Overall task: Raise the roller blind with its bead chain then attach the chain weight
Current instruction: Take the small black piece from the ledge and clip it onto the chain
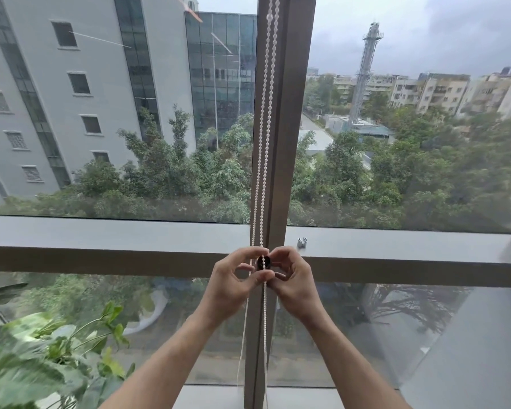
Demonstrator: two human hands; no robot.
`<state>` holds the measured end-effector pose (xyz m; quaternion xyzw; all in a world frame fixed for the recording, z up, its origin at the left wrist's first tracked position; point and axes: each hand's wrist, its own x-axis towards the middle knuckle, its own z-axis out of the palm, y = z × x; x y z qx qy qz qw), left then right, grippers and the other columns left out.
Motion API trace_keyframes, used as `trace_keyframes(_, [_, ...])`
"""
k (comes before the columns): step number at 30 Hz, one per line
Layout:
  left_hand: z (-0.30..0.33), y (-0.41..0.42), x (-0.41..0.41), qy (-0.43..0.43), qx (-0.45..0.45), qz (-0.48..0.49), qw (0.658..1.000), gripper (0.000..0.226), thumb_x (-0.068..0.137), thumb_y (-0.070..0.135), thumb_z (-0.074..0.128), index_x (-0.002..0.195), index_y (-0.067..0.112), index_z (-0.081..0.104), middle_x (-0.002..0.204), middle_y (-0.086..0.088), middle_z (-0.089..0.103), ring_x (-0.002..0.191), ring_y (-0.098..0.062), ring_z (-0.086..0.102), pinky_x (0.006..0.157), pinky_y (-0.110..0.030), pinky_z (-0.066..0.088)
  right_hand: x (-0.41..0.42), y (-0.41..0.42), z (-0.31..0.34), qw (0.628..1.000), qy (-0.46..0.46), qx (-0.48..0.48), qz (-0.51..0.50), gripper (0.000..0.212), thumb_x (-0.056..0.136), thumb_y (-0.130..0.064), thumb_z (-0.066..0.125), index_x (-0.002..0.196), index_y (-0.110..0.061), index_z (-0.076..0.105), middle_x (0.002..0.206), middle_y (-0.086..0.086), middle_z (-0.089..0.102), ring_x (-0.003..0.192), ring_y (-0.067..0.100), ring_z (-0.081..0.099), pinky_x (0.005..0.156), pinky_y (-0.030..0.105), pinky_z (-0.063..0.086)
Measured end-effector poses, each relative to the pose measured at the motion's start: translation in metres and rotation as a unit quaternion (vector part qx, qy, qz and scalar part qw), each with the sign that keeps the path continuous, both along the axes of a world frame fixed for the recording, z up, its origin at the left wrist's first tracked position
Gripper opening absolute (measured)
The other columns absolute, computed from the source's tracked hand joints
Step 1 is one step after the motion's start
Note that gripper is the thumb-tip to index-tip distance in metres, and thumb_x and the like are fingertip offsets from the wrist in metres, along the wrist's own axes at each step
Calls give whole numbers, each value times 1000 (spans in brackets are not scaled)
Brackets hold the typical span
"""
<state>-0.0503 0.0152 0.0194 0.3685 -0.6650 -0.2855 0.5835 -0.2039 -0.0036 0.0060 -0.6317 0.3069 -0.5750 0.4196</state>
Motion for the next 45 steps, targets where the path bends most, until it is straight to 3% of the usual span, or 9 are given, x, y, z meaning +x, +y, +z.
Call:
trace_keyframes(5, [5, 1, 2, 57, 44, -49, 996, 37, 73, 24, 83, 108, 21, 72, 106, -3, 74, 102, -23, 70, 83, -40, 59, 1, 1, 3, 1000, -1, 3, 1, 36, 77, -23, 82, 100, -32, 56, 101, 9, 74, 96, 26, 73, 82, 34, 58])
trace_keyframes(14, [10, 6, 1, 67, 66, -75, 993, 36, 72, 8, 82, 105, 19, 73, 103, 2, 75, 99, -13, 70, 81, -27, 57, -1, -2, -3, 1000, -5, 9, 12, 44, 75, -20, 82, 106, -29, 51, 98, 14, 74, 95, 29, 74, 83, 36, 57])
trace_keyframes(23, [8, 2, 0, 74, 77, -49, 993, 40, 69, 0, 84, 104, 17, 73, 100, -4, 76, 95, -20, 70, 85, -47, 58, 0, -8, -13, 999, -19, 27, 29, 55, 76, -16, 79, 116, -40, 50, 106, -18, 62, 109, 18, 65, 84, 29, 56])
trace_keyframes(27, [8, 3, 0, 69, 75, -45, 994, 39, 68, 8, 86, 102, 22, 74, 100, -4, 76, 94, -20, 71, 81, -41, 58, -11, -14, -20, 995, 14, 73, 62, 62, 71, -14, 85, 120, -30, 51, 117, 6, 61, 107, 26, 68, 82, 31, 57])
trace_keyframes(32, [9, 2, 0, 74, 89, -36, 993, 38, 68, 6, 86, 102, 16, 73, 98, -4, 75, 91, -19, 69, 83, -51, 54, -22, -30, -29, 990, 20, 100, -98, 41, 81, -6, 76, 109, -28, 57, 102, 10, 65, 87, 19, 71, 75, 40, 62])
trace_keyframes(36, [13, 4, 0, 76, 103, -35, 991, 37, 68, 2, 85, 100, 17, 74, 97, -3, 76, 91, -18, 69, 84, -49, 55, -36, -59, -31, 961, 83, 136, -224, 31, 88, -10, 70, 113, -19, 54, 96, 7, 66, 89, 26, 69, 73, 45, 62])
trace_keyframes(41, [16, 3, 0, 79, 109, -30, 990, 44, 66, 4, 86, 102, 27, 75, 98, -3, 76, 96, -21, 69, 87, -54, 55, -44, -98, -32, 926, 183, 168, -282, 50, 89, -16, 71, 133, -6, 49, 119, 17, 58, 104, 31, 61, 92, 52, 53])
trace_keyframes(43, [17, 3, 0, 72, 110, -29, 991, 45, 67, 6, 86, 103, 30, 75, 99, -1, 76, 97, -20, 70, 87, -51, 56, -46, -110, -30, 911, 236, 164, -295, 55, 89, -18, 68, 138, -3, 46, 123, 21, 55, 113, 35, 55, 99, 48, 47])
trace_keyframes(45, [17, 3, 1, 66, 115, -29, 991, 45, 67, 8, 86, 104, 31, 74, 100, -1, 76, 97, -19, 70, 88, -50, 56, -47, -119, -28, 893, 302, 154, -297, 51, 91, -19, 64, 136, -2, 47, 121, 24, 54, 112, 37, 53, 95, 41, 41])
